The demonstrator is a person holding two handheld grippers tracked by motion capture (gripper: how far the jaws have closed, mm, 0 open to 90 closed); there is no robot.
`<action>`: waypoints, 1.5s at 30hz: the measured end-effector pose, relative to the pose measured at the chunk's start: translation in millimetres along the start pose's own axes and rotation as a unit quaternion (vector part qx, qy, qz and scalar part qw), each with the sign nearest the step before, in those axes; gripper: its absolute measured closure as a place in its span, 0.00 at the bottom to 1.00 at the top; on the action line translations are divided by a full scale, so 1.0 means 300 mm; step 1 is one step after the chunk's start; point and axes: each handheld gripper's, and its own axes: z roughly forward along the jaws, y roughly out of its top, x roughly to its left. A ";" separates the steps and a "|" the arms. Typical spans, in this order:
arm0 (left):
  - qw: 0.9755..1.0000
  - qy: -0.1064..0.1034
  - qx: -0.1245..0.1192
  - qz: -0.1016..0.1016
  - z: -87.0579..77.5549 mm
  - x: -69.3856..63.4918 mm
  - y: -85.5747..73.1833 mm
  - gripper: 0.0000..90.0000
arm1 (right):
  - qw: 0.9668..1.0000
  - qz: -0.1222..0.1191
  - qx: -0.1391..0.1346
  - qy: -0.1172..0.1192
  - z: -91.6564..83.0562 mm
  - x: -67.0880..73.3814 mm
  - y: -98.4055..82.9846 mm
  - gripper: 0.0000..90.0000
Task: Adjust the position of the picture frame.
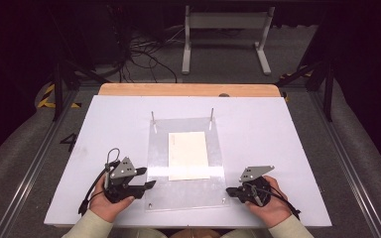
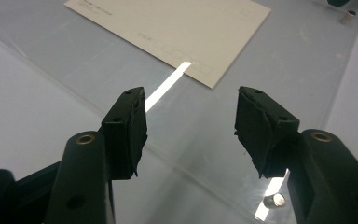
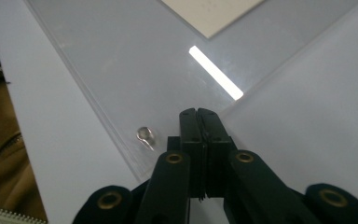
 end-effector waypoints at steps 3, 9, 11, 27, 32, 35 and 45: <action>1.000 -0.014 0.011 0.010 -0.012 -0.026 -0.016 0.51 | 0.998 -0.034 -0.043 -0.001 -0.027 0.028 0.011 0.90; 0.997 -0.056 0.053 0.026 0.005 -0.058 -0.054 0.58 | 0.997 -0.057 -0.036 0.035 0.003 0.060 0.001 0.86; 0.995 -0.071 0.069 0.030 0.019 -0.063 -0.060 0.58 | 0.997 -0.058 -0.034 0.034 0.006 0.056 -0.002 0.86; 0.991 -0.088 0.087 0.051 0.030 -0.081 -0.062 0.93 | 0.995 -0.084 -0.038 0.042 0.024 0.054 -0.009 0.93; 0.990 -0.094 0.087 0.054 0.030 -0.084 -0.063 0.93 | 0.994 -0.098 -0.023 0.041 0.015 0.074 -0.009 0.94; 0.989 -0.107 0.089 0.058 0.030 -0.090 -0.062 0.93 | 0.994 -0.097 -0.018 0.055 0.003 0.088 -0.022 0.94; 0.983 -0.135 0.096 0.085 0.036 -0.145 -0.055 0.94 | 0.993 -0.090 -0.009 0.072 -0.043 0.113 -0.072 0.94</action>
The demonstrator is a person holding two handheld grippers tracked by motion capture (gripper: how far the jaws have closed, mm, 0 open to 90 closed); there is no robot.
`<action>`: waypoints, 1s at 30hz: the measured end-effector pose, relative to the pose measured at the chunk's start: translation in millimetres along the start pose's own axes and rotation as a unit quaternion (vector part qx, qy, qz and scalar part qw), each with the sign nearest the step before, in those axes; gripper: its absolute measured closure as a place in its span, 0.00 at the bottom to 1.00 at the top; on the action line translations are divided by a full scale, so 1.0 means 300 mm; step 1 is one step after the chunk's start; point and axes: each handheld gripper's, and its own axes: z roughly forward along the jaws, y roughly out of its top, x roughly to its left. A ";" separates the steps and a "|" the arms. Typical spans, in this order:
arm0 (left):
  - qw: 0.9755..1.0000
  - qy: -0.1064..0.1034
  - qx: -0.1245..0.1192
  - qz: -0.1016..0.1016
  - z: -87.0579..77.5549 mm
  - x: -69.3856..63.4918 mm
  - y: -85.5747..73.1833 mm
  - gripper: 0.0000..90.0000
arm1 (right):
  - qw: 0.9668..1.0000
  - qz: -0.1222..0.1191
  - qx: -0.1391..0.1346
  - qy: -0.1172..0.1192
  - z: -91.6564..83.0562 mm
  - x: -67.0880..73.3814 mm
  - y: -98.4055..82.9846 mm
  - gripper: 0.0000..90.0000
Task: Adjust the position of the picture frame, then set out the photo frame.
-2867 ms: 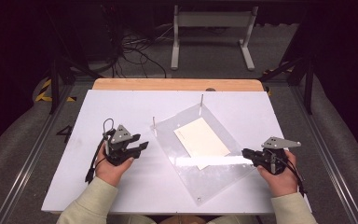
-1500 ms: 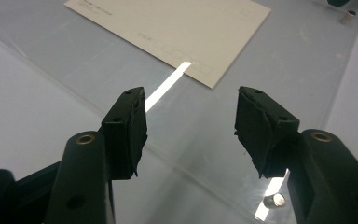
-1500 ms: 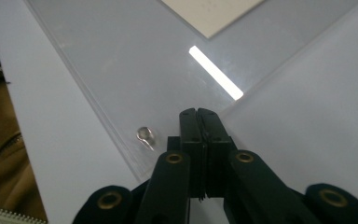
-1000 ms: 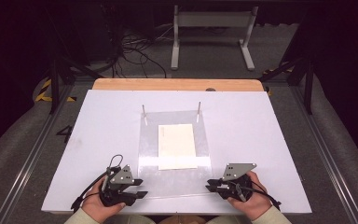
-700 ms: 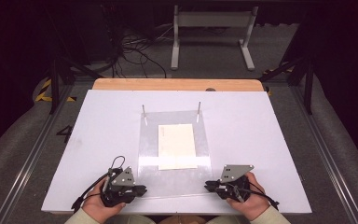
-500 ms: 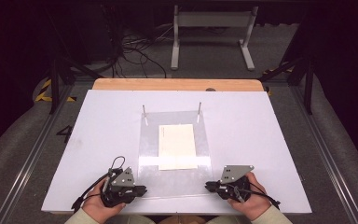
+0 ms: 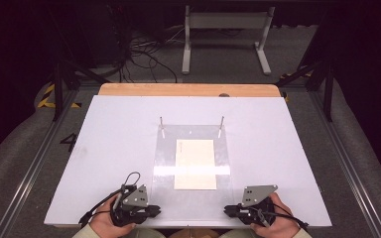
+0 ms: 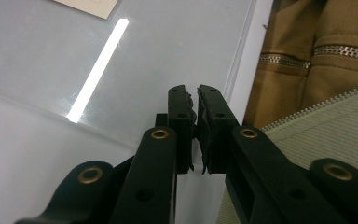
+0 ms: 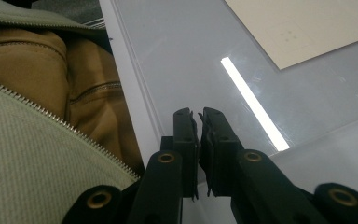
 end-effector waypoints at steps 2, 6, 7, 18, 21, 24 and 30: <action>1.000 -0.002 0.003 0.008 0.002 -0.007 0.003 0.94 | 1.000 0.001 0.000 0.001 -0.002 0.001 -0.002 0.93; 1.000 -0.006 0.001 0.004 0.002 -0.005 0.002 0.93 | 1.000 0.004 -0.004 0.003 -0.005 0.001 -0.009 0.93; 1.000 -0.008 0.001 0.002 0.001 -0.003 0.001 0.93 | 1.000 0.004 -0.004 0.004 -0.006 0.000 -0.008 0.93; 0.996 0.048 -0.069 -0.031 -0.064 0.050 0.007 0.78 | 0.996 0.017 -0.089 -0.026 -0.063 -0.036 0.016 0.77; 0.991 0.061 -0.110 -0.038 -0.095 0.064 0.012 0.71 | 0.993 0.034 -0.106 -0.029 -0.072 -0.051 0.022 0.74; 0.984 0.083 -0.148 -0.053 -0.129 0.095 0.015 0.67 | 0.992 0.042 -0.116 -0.036 -0.079 -0.064 0.030 0.71; 0.972 0.135 -0.174 -0.087 -0.157 0.171 0.025 0.60 | 0.987 0.060 -0.127 -0.073 -0.097 -0.105 0.067 0.62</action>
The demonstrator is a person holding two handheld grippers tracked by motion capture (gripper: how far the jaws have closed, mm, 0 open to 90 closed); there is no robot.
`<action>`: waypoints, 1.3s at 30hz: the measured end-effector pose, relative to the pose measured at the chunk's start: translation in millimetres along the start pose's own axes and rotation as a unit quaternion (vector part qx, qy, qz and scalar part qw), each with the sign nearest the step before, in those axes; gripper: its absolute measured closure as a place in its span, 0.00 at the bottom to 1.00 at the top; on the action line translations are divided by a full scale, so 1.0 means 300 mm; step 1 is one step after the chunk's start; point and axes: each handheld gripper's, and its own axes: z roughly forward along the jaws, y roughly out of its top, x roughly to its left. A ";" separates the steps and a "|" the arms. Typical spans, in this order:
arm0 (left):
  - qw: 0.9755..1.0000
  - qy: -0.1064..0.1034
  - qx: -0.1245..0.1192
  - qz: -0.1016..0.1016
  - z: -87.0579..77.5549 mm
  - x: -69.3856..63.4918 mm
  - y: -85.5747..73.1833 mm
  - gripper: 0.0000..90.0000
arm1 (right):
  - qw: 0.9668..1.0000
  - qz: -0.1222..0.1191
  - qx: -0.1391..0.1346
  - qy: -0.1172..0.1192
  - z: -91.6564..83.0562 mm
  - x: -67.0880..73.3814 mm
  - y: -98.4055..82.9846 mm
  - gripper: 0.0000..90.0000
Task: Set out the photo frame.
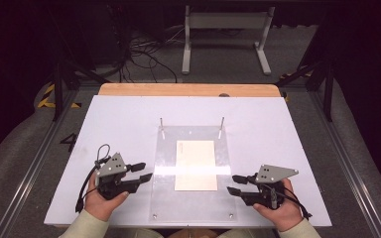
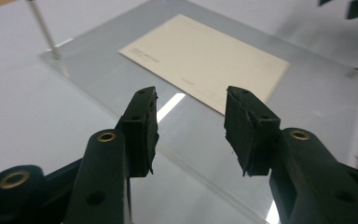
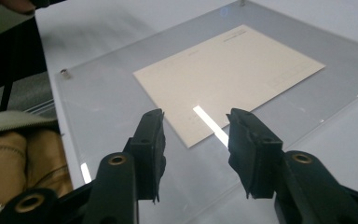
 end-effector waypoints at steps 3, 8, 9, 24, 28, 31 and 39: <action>0.997 0.055 0.029 -0.042 0.022 0.038 0.014 0.59 | 1.000 -0.010 -0.002 -0.017 0.005 -0.013 0.031 0.63; 0.997 0.058 0.033 -0.037 0.031 0.046 0.003 0.56 | 0.999 0.001 0.005 -0.049 0.027 -0.050 0.087 0.61; 0.997 0.058 0.033 -0.034 0.030 0.046 -0.001 0.56 | 0.999 0.005 0.006 -0.052 0.031 -0.058 0.097 0.61; 0.997 0.064 0.019 -0.039 0.000 0.042 -0.058 0.54 | 0.995 0.013 -0.010 -0.102 0.105 -0.248 0.220 0.76; 0.997 0.065 0.017 -0.032 -0.005 0.031 -0.060 0.54 | 0.992 0.024 -0.007 -0.124 0.151 -0.307 0.241 0.76; 0.997 0.064 0.019 -0.026 -0.003 0.030 -0.059 0.53 | 0.991 0.027 -0.005 -0.132 0.172 -0.328 0.250 0.77; 0.998 0.059 0.022 -0.020 0.008 0.026 -0.060 0.53 | 0.986 0.022 -0.002 -0.166 0.244 -0.393 0.277 0.77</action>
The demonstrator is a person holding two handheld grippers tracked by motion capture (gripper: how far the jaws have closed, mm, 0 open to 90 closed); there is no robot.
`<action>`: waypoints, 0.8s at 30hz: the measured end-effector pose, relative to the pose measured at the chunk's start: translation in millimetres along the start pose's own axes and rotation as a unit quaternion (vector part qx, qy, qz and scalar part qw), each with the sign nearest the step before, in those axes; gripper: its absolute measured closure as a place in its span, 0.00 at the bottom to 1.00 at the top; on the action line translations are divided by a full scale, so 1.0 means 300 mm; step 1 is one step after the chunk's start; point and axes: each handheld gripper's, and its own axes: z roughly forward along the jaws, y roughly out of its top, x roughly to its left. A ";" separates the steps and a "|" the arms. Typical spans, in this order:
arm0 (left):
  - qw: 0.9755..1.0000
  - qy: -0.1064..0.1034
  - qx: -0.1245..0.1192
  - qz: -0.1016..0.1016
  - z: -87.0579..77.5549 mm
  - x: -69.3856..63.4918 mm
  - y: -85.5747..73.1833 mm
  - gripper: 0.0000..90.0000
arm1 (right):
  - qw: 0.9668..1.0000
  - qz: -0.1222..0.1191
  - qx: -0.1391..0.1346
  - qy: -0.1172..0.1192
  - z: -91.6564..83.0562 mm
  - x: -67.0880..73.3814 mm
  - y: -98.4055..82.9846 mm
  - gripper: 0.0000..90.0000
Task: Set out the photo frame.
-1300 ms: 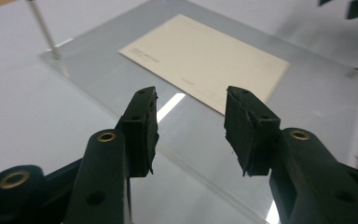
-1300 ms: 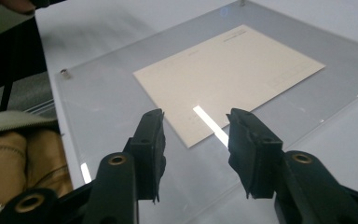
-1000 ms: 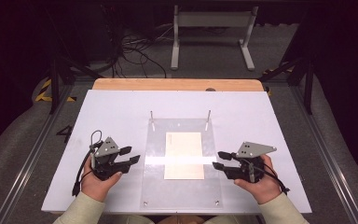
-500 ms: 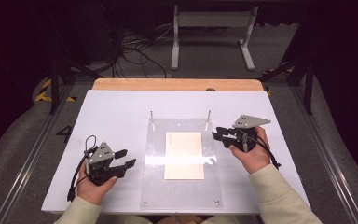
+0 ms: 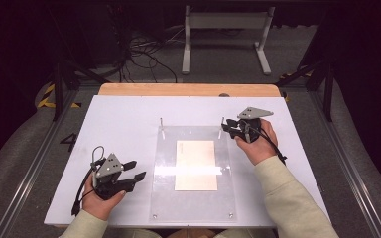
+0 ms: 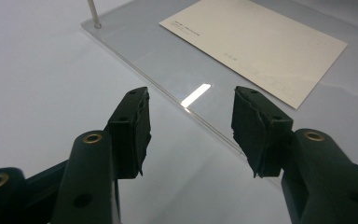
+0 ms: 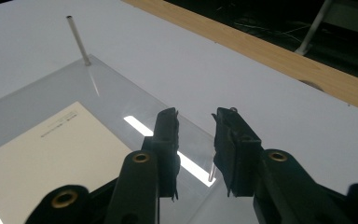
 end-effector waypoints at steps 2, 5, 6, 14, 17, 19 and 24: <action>1.000 -0.002 0.001 0.000 0.003 -0.002 0.000 0.52 | 1.000 0.001 0.003 -0.006 0.021 -0.014 0.001 0.76; 1.000 -0.003 0.001 0.001 0.005 -0.003 0.000 0.52 | 1.000 0.004 0.010 -0.021 0.053 -0.035 -0.003 0.77; 1.000 -0.003 0.001 0.000 0.004 -0.004 -0.001 0.52 | 1.000 0.003 0.010 -0.026 0.060 -0.039 -0.004 0.77; 1.000 -0.006 0.003 0.004 0.005 -0.005 -0.003 0.51 | 0.999 0.031 0.014 -0.029 0.130 -0.065 -0.032 0.81; 1.000 -0.007 0.003 0.005 0.006 -0.006 -0.002 0.51 | 0.999 0.037 0.016 -0.029 0.146 -0.074 -0.042 0.88; 1.000 -0.007 0.004 0.004 0.007 -0.007 -0.003 0.51 | 0.999 0.047 0.013 -0.021 0.154 -0.078 -0.049 0.91; 1.000 -0.008 0.005 0.008 0.010 -0.008 -0.003 0.51 | 0.999 0.036 0.006 -0.024 0.162 -0.068 -0.047 0.94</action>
